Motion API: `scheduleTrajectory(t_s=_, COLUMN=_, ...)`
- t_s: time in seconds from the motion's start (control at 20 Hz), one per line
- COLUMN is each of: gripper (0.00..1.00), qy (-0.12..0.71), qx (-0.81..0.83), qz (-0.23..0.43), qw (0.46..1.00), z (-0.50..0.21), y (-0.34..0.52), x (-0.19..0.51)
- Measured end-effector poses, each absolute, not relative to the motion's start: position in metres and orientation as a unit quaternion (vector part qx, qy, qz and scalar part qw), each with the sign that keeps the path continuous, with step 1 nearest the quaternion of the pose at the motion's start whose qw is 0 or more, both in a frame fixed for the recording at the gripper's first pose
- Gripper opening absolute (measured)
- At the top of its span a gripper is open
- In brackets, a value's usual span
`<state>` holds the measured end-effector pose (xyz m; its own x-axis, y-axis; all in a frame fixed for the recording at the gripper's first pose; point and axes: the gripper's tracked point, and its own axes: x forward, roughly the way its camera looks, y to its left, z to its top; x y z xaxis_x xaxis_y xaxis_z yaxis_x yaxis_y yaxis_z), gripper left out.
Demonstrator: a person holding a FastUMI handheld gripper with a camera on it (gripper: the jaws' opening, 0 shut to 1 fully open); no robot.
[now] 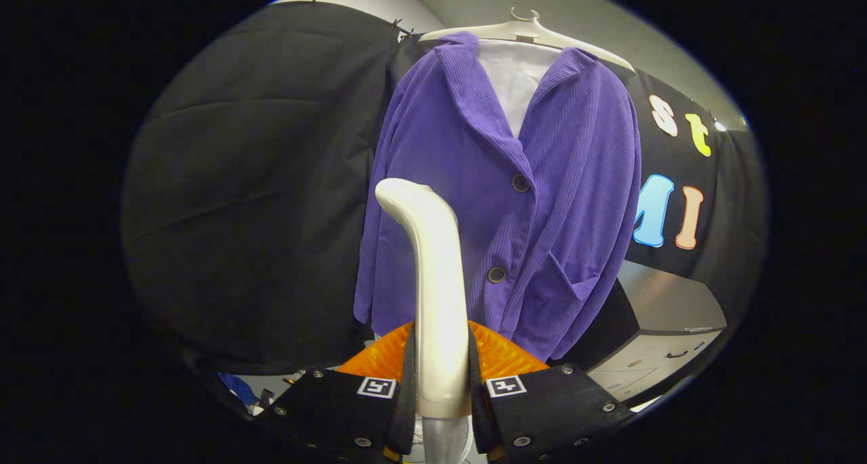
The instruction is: Iron the clothes twice with a garment steamer, once on the left side and once on the right side.
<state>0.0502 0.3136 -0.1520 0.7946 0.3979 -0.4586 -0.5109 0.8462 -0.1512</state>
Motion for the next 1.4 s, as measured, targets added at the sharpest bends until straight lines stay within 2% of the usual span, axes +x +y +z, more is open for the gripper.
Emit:
scheduleTrajectory(t_s=0.45, gripper=0.34, qy=0.249, qx=-0.146, qz=0.248, qw=0.925, z=-0.208, y=0.302, x=0.031)
scheduleTrajectory(t_s=0.85, gripper=0.34, qy=0.349, qx=-0.132, qz=0.242, qw=0.896, z=-0.284, y=0.277, x=0.000)
scheduleTrajectory(t_s=1.1, gripper=0.34, qy=0.364, qx=-0.108, qz=0.223, qw=0.898, z=-0.284, y=0.232, x=-0.016)
scheduleTrajectory(t_s=1.4, gripper=0.34, qy=0.356, qx=-0.082, qz=0.189, qw=0.912, z=-0.245, y=0.168, x=-0.030)
